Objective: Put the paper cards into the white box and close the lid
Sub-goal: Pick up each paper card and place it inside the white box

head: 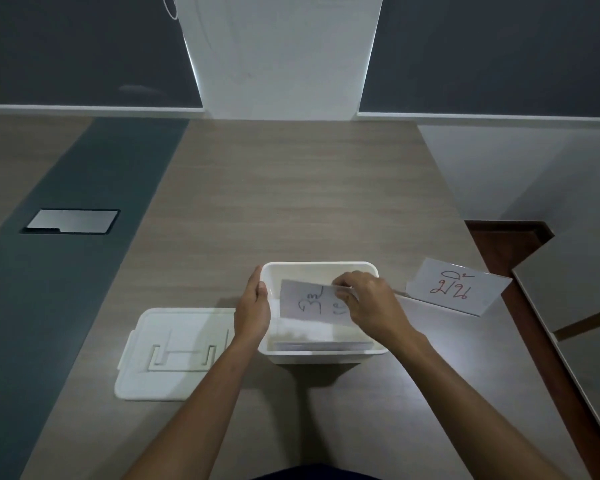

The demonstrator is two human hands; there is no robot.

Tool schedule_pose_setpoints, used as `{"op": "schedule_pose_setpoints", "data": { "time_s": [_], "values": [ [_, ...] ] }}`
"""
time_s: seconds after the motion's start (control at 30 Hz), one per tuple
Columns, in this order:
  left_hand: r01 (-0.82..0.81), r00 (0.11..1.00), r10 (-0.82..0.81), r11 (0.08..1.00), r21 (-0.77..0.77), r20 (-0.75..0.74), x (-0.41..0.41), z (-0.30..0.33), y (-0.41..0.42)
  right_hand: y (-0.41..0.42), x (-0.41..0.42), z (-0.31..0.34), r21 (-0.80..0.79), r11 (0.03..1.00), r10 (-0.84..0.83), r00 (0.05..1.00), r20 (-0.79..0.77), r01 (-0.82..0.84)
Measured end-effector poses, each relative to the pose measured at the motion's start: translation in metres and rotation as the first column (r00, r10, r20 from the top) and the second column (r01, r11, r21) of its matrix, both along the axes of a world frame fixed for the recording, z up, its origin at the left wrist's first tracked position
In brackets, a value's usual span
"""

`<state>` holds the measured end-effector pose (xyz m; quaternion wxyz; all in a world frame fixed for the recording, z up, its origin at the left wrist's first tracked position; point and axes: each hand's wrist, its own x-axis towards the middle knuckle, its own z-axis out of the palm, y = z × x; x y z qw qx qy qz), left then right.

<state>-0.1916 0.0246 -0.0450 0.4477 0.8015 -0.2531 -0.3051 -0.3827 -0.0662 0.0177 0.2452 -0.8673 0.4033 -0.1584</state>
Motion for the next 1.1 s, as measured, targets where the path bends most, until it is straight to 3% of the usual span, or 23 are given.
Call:
{"op": "schedule_pose_setpoints", "data": {
  "time_s": [0.27, 0.5, 0.83, 1.1],
  "values": [
    [0.004, 1.000, -0.004, 1.000, -0.010, 0.011, 0.000, -0.001, 0.001, 0.017, 0.003, -0.033, 0.157, 0.971, 0.206, 0.963, -0.171, -0.180],
    [-0.010, 1.000, 0.010, 1.000, -0.001, 0.005, -0.001, 0.000, 0.000, 0.020, -0.004, -0.037, 0.278, 0.933, 0.286, 0.938, -0.195, -0.226],
    [-0.022, 1.000, 0.022, 1.000, 0.002, -0.011, 0.000, -0.001, -0.001, 0.017, -0.013, -0.032, 0.357, 0.907, 0.308, 0.931, -0.197, -0.225],
    [-0.020, 1.000, 0.020, 1.000, 0.020, 0.001, 0.000, -0.001, -0.001, 0.009, -0.009, -0.029, 0.373, 0.915, 0.208, 0.972, -0.112, -0.153]
  ]
}}
